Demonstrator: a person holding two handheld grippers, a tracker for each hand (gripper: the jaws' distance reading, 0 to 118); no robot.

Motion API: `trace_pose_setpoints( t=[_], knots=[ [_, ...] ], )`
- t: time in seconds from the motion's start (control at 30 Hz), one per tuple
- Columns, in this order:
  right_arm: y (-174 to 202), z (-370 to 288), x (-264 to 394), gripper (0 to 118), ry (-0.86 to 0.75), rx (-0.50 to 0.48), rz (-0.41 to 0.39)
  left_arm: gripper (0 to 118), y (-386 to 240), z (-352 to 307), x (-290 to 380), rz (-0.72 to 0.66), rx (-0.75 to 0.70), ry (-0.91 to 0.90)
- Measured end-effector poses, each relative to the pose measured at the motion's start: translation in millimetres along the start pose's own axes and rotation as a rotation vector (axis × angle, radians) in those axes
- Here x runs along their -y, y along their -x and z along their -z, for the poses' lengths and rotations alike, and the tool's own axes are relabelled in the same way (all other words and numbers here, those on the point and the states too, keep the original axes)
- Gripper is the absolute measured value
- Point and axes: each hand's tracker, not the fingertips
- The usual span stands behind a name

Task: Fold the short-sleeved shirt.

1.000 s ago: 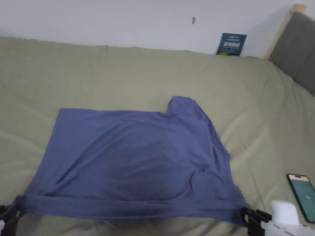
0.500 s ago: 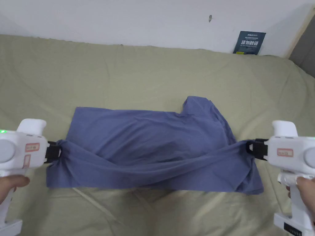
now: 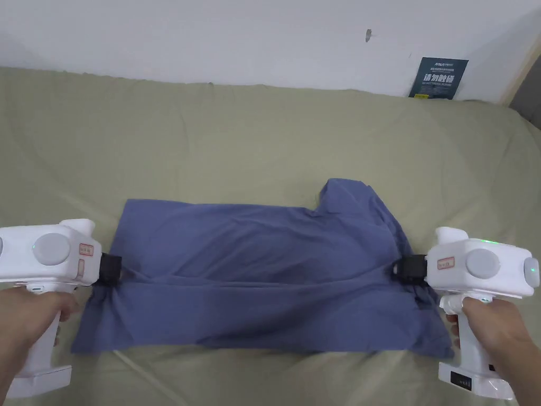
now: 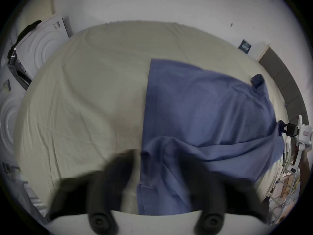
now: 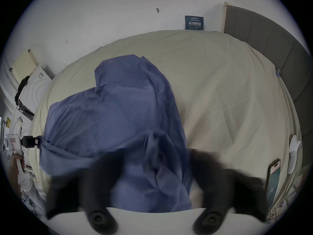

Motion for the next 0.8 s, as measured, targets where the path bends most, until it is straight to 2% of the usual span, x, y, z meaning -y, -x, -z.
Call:
trace_pose_setpoints(
  t=[0.07, 0.13, 0.23, 0.33, 0.43, 0.47, 0.5, 0.53, 0.57, 0.6, 0.63, 0.7, 0.8],
  knots=[
    [0, -20, 17, 118, -0.058, -0.036, -0.035, 101, -1, -19, 11, 0.075, 0.013, -0.05],
    [4, -52, 40, 118, -0.135, -0.032, -0.089, 101, -5, -58, 38, 0.125, -0.046, -0.203],
    [12, -102, 90, 118, -0.303, -0.038, -0.15, 101, -5, -114, 93, 0.155, -0.038, -0.45],
    [25, -154, 153, 118, -0.426, -0.087, -0.135, 101, -8, -156, 158, 0.196, 0.0, -0.559],
    [41, -182, 210, 114, -0.44, -0.161, -0.08, 101, -8, -168, 213, 0.263, 0.024, -0.507],
    [44, -187, 224, 105, -0.439, -0.168, -0.068, 99, -9, -168, 225, 0.275, -0.005, -0.476],
    [51, -191, 239, 72, -0.444, -0.165, -0.065, 90, -8, -168, 237, 0.277, -0.033, -0.451],
    [56, -195, 252, 38, -0.454, -0.156, -0.063, 68, -6, -168, 243, 0.273, -0.034, -0.443],
    [60, -198, 261, 7, -0.459, -0.137, -0.064, 30, -1, -164, 250, 0.256, -0.028, -0.441],
    [63, -199, 267, 2, -0.456, -0.113, -0.068, 0, 5, -156, 250, 0.226, -0.043, -0.389],
    [65, -201, 272, 2, -0.46, -0.116, -0.063, 0, 11, -148, 249, 0.206, -0.094, -0.325],
    [65, -202, 277, 2, -0.445, -0.148, -0.04, 0, 23, -140, 250, 0.145, -0.024, -0.333],
    [69, -205, 280, 2, -0.436, -0.137, -0.049, 0, 33, -120, 236, 0.169, -0.068, -0.326]
  ],
)
